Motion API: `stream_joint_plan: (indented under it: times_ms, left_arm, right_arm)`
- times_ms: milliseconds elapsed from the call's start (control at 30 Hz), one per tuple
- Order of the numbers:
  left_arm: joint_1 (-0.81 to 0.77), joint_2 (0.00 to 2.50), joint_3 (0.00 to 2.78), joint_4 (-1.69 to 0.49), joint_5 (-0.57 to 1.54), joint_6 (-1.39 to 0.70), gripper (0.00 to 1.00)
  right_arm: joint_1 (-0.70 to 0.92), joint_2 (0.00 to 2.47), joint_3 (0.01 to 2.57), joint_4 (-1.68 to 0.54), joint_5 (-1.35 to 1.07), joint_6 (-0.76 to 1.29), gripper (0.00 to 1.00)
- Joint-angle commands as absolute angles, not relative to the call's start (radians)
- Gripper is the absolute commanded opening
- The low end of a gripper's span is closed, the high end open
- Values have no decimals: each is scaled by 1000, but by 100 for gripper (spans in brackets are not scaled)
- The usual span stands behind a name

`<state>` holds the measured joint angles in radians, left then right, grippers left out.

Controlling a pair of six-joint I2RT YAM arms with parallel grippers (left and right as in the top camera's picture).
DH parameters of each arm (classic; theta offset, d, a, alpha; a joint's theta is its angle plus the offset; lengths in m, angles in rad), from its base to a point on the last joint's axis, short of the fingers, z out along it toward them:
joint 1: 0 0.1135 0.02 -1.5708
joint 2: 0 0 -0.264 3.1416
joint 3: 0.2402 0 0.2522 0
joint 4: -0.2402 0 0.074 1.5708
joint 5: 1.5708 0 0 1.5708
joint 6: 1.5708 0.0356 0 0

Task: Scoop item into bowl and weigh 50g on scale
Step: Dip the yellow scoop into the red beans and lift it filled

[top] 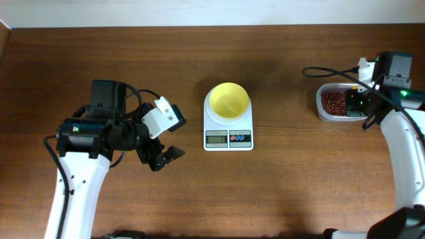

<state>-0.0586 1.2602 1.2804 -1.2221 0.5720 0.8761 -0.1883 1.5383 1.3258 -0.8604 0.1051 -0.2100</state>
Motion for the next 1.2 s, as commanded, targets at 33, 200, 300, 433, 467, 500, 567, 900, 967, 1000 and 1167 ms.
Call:
stream_joint_plan:
  times_ms: [33, 200, 300, 433, 467, 500, 567, 900, 967, 1000, 1167]
  left_arm:
    - [-56, 1243, 1294, -1221, 576, 896, 99]
    - [-56, 1243, 1294, -1221, 576, 896, 99]
    - [-56, 1243, 1294, -1221, 576, 896, 99]
    - [-56, 1243, 1294, -1221, 576, 896, 99]
    - [-56, 1243, 1294, -1221, 576, 896, 99]
    - [-56, 1243, 1294, -1221, 576, 896, 99]
    - [-56, 1243, 1294, -1221, 576, 896, 99]
    - [-56, 1243, 1294, -1221, 576, 896, 99]
    - [-56, 1243, 1294, -1221, 576, 896, 99]
    - [-56, 1243, 1294, -1221, 576, 896, 99]
    - [-56, 1243, 1294, -1221, 576, 896, 99]
  right_arm:
    - [-191, 1608, 1345, -848, 194, -213, 4]
    - [-191, 1699, 1345, -804, 196, -213, 4]
    - [-191, 1730, 1345, -777, 196, -212, 4]
    - [-191, 1769, 1345, -746, 191, -204, 4]
    - [-191, 1773, 1345, -748, 184, -186, 4]
    - [-191, 1774, 1345, -747, 175, -157, 4]
    - [-199, 1774, 1345, -743, 103, -105, 4]
    - [-233, 1774, 1345, -769, -159, -86, 4]
    - [-233, 1774, 1345, -774, -159, -46, 4]
    - [-236, 1774, 1345, -774, -161, -19, 4]
    - [-279, 1774, 1345, -790, -263, 25, 4]
